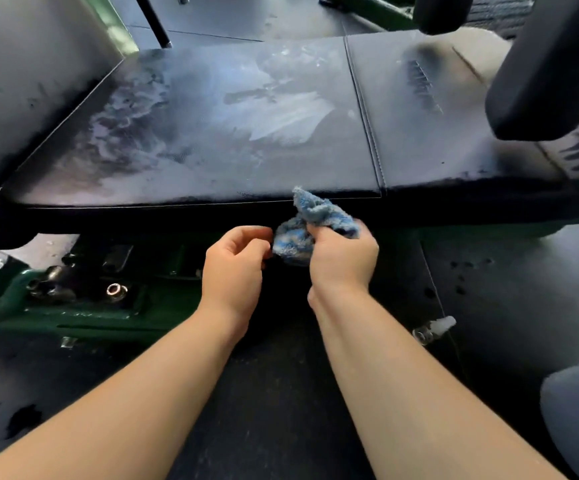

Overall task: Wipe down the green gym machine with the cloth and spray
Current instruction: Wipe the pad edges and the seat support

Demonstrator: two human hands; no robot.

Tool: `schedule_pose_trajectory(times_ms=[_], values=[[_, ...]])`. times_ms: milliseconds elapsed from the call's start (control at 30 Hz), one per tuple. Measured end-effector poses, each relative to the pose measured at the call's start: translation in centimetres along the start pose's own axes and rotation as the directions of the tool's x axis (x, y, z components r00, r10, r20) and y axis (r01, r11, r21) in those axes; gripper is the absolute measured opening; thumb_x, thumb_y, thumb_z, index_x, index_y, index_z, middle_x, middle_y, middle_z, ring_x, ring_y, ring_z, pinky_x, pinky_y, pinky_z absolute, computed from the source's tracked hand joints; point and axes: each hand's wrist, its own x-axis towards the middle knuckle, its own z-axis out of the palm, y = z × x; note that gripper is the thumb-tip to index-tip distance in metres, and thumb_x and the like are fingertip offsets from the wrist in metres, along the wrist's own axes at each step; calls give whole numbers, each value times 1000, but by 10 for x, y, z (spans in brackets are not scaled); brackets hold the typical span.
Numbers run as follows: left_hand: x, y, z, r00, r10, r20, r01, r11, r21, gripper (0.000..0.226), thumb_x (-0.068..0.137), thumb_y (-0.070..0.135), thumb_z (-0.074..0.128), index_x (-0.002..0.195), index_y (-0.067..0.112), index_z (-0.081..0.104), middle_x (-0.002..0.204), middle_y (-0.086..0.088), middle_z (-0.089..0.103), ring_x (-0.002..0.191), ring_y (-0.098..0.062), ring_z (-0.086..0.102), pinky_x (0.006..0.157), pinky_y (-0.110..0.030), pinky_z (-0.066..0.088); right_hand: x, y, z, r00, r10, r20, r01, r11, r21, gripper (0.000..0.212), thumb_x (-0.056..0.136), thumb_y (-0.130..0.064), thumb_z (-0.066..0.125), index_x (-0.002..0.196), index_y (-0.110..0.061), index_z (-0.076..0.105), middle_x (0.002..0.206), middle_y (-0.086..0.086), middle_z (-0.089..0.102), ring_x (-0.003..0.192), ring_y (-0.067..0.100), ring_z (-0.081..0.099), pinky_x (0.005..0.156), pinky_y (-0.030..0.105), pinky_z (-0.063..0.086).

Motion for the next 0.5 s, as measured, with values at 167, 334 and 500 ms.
schedule_pose_trajectory(times_ms=[167, 334, 500], values=[[-11, 0, 6, 991, 53, 123, -61, 996, 59, 28, 88, -1, 51, 79, 18, 70, 82, 3, 73, 73, -8, 65, 67, -16, 49, 23, -36, -46, 937, -254, -241, 280, 957, 79, 28, 83, 2, 65, 75, -22, 53, 71, -7, 59, 60, -1, 56, 62, 20, 48], [-5, 18, 13, 977, 42, 211, -25, 996, -83, 17, 96, 15, 51, 93, 20, 67, 91, -2, 72, 73, -12, 67, 67, -22, 54, 22, -55, -48, 879, -476, 23, 475, 879, 54, 31, 76, -1, 73, 89, -26, 60, 82, -9, 65, 75, -1, 63, 73, 22, 51], [11, 42, 19, 902, -102, 420, 188, 968, -169, 36, 84, 49, 53, 96, 18, 66, 89, -1, 72, 76, -15, 67, 68, -29, 56, 8, -59, -26, 871, -221, 438, 186, 975, 122, 33, 82, 13, 62, 103, -11, 67, 98, 10, 70, 89, 19, 66, 84, 35, 56]])
